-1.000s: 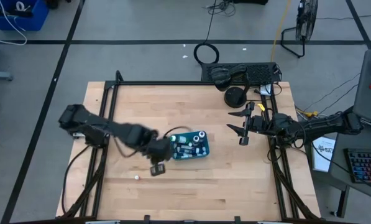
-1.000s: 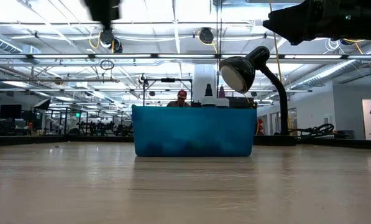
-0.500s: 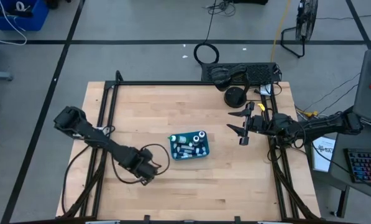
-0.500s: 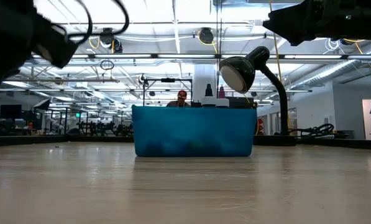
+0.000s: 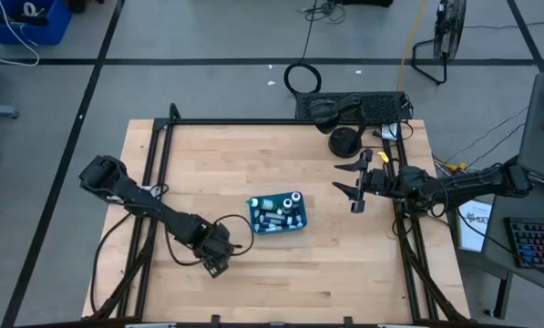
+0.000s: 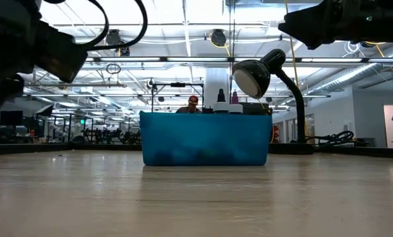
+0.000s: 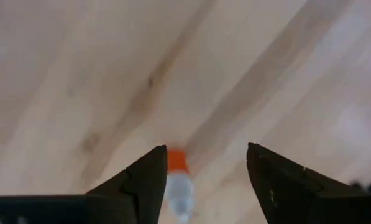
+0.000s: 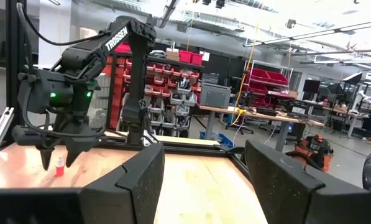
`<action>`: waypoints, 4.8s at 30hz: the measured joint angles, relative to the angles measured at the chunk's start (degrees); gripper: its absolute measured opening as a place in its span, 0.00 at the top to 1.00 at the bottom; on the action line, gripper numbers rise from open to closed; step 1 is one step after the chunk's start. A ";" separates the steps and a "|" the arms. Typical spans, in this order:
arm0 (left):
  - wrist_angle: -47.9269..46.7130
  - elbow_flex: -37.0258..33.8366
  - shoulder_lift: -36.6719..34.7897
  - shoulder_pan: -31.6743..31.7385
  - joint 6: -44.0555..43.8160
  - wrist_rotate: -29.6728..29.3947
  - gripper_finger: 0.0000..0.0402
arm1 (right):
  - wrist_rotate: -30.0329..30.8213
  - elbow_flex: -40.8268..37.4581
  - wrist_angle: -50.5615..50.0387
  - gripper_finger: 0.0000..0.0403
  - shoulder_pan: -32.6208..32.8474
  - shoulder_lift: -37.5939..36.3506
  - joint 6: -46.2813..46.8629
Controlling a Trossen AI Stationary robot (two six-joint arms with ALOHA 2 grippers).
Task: Pick & Place food coloring
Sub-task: Put the small yellow food coloring bottle into the blue container, then return to Home Position
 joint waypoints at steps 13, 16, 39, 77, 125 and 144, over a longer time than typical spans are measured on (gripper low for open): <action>-2.83 -0.02 -0.02 0.25 0.07 3.34 0.44 | 0.00 0.00 -0.54 0.47 0.02 0.00 -0.48; -4.54 -0.04 -0.02 0.25 -0.10 2.94 0.44 | 0.00 0.00 -0.56 0.47 0.00 0.01 -0.48; 10.32 -11.50 -0.29 -1.39 -3.97 7.89 0.44 | -0.02 0.00 -0.95 0.47 0.02 0.00 -0.50; 8.75 -7.48 -0.11 4.30 12.08 2.54 0.85 | -0.01 0.00 -1.37 0.47 0.02 0.01 -0.18; 2.24 23.69 25.75 26.26 58.21 -0.53 0.61 | 0.17 0.02 -3.55 0.47 0.00 0.04 -0.50; 8.25 23.43 9.12 26.37 57.51 -2.28 0.62 | 0.23 0.02 -3.52 0.47 0.01 0.00 -0.49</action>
